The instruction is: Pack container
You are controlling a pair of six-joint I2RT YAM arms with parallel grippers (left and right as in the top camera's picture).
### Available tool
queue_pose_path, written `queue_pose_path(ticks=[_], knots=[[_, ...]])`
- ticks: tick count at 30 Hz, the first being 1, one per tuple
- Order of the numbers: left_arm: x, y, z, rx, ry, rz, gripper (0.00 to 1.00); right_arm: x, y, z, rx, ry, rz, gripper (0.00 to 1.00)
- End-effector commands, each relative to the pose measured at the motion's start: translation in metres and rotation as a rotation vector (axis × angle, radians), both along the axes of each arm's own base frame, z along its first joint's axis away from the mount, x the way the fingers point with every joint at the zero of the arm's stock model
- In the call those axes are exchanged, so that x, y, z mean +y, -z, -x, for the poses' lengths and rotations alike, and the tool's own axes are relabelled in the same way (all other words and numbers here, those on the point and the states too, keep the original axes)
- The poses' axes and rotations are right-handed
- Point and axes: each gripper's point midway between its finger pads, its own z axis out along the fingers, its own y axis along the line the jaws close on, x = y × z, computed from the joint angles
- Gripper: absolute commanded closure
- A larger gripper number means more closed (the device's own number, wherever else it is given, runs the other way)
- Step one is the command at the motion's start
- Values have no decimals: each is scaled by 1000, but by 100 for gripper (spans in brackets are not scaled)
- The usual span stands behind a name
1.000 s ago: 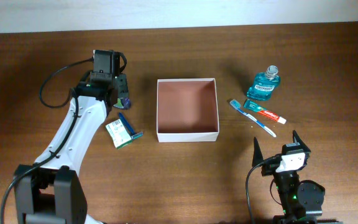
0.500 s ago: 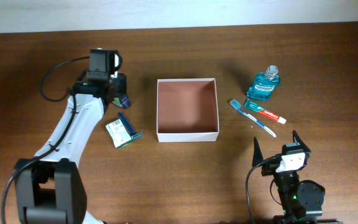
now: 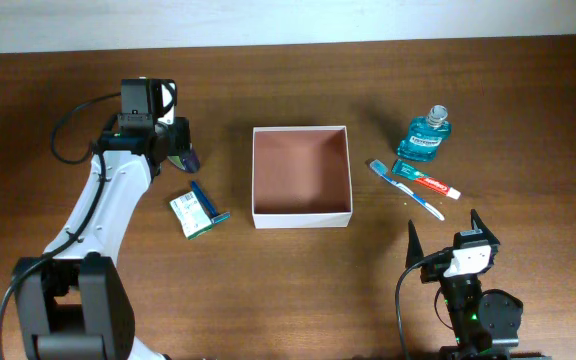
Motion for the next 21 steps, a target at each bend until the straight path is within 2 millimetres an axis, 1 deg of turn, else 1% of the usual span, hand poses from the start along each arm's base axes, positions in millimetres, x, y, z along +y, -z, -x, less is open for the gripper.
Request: queue_pose_path(ticks=[1,3,6,8,9,11,12,13,14,16,18,19,21], knots=[[-7,-7,2,-12,82,10,49,1,2,0,3,-4,-7,1],[-4,-16,3,-30,79,11,45,1,2,0,3,-4,-7,1],[15,-31,9,-47,60,-3,28,1,2,0,4,-4,-7,1],[23,-38,12,-59,66,16,25,1,2,0,4,-4,-7,1],[22,-43,14,-76,120,73,26,1,2,0,4,-4,-7,1],[11,-48,16,-99,251,161,25,1,2,0,4,-4,-7,1],[6,-46,21,-105,316,196,25,1,2,0,4,-4,-7,2],[6,-43,24,-104,342,210,25,1,2,0,4,-4,-8,1],[7,-35,29,-97,361,221,25,1,2,0,4,-4,-7,2],[10,-21,32,-90,356,220,25,1,2,0,4,-4,-7,1],[8,-11,34,-103,367,231,25,1,2,0,4,-4,-7,1],[5,-8,34,-115,377,239,25,1,2,0,4,-4,-7,1],[6,-7,32,-131,378,233,25,1,2,0,3,-4,-7,1]])
